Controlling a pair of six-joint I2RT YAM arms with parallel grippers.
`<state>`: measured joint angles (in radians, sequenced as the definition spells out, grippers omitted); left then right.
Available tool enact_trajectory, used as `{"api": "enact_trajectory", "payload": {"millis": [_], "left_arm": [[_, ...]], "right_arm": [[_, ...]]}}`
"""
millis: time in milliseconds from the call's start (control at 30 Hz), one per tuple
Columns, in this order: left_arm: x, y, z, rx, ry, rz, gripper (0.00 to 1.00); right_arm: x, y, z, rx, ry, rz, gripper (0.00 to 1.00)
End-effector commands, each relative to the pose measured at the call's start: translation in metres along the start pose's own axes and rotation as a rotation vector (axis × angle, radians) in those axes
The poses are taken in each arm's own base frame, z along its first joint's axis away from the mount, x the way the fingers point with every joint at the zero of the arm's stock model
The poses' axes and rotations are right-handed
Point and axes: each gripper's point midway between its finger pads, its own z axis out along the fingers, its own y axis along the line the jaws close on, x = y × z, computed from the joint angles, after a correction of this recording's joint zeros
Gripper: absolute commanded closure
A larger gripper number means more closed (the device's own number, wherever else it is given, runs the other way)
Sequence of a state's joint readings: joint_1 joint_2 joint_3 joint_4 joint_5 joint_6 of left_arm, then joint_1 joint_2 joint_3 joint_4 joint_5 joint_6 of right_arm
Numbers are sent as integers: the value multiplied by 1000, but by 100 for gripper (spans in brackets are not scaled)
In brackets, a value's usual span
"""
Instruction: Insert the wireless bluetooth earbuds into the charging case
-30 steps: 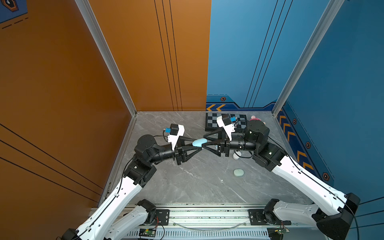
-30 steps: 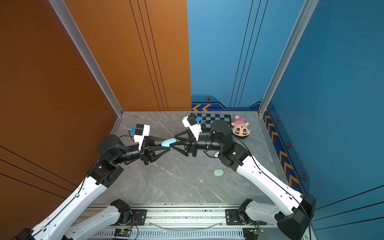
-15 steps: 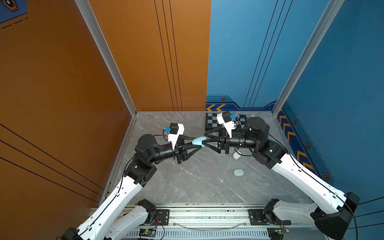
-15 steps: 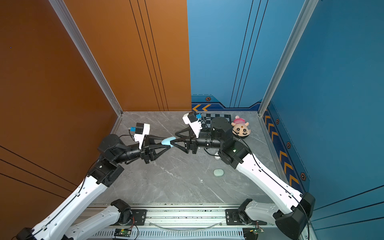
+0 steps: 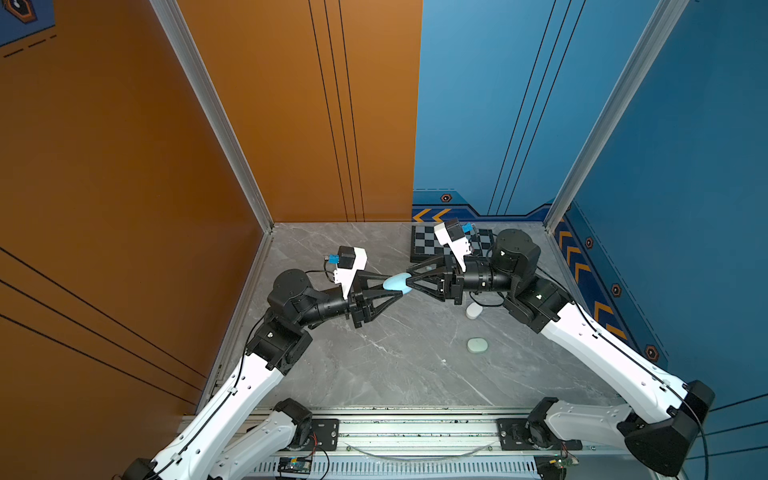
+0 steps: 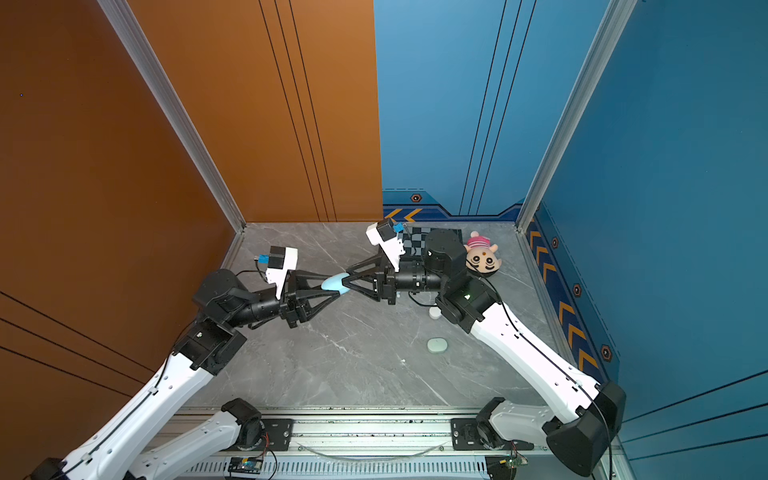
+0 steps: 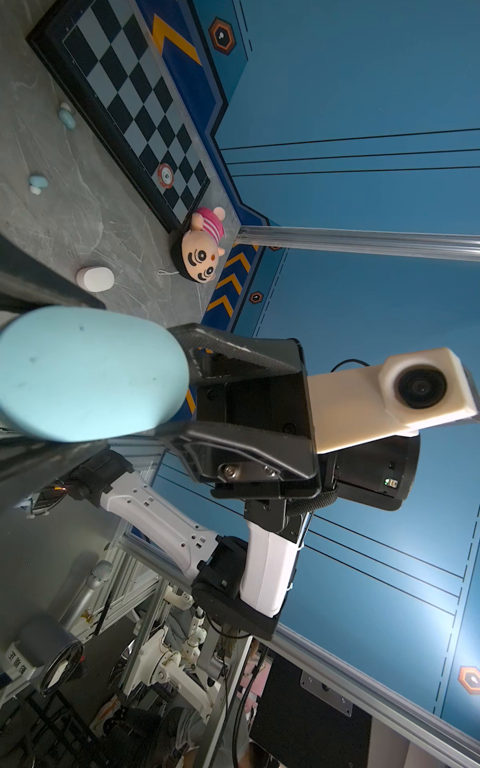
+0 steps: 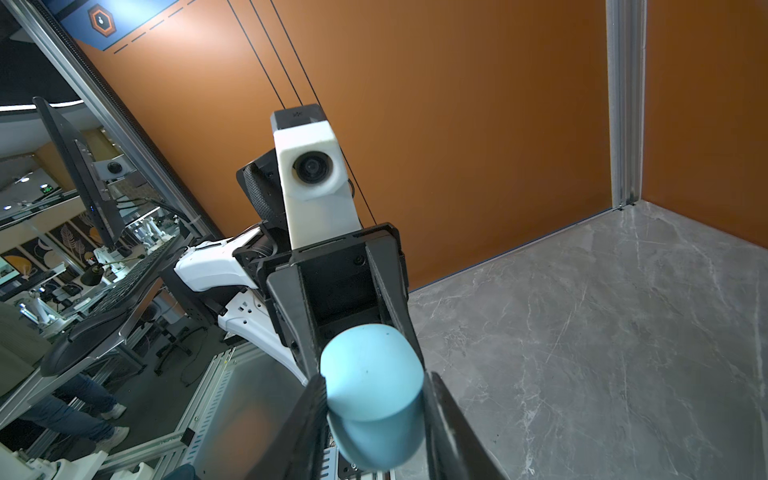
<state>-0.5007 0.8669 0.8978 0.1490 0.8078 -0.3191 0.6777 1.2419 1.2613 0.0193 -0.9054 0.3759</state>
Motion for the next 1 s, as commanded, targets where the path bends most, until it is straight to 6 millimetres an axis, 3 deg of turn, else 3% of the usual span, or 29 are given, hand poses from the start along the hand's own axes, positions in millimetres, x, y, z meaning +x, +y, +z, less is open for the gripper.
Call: {"api": "enact_trajectory", "payload": {"millis": [0,267,533,567,667,767,967], "left_arm": [[-12,-24,0,107,-12,52,100],[-12,-24,1,108,-9,43,100],[-12,-22,2,102,-11,42,100],[-12,-22,2,101,-11,41,100],[-12,-21,2,94,-12,37,100],[-12,-20,1,87,-17,39,91],[-10,-20,0,83,-16,35,64]], "right_arm": [[12,-2,11,-41,32,42,53],[14,-5,13,-45,36,41,48],[19,-2,14,-69,55,56,69],[23,7,19,-94,66,53,71],[20,8,18,-92,55,45,73],[16,8,17,-82,39,33,75],[3,3,14,-35,-20,8,78]]}}
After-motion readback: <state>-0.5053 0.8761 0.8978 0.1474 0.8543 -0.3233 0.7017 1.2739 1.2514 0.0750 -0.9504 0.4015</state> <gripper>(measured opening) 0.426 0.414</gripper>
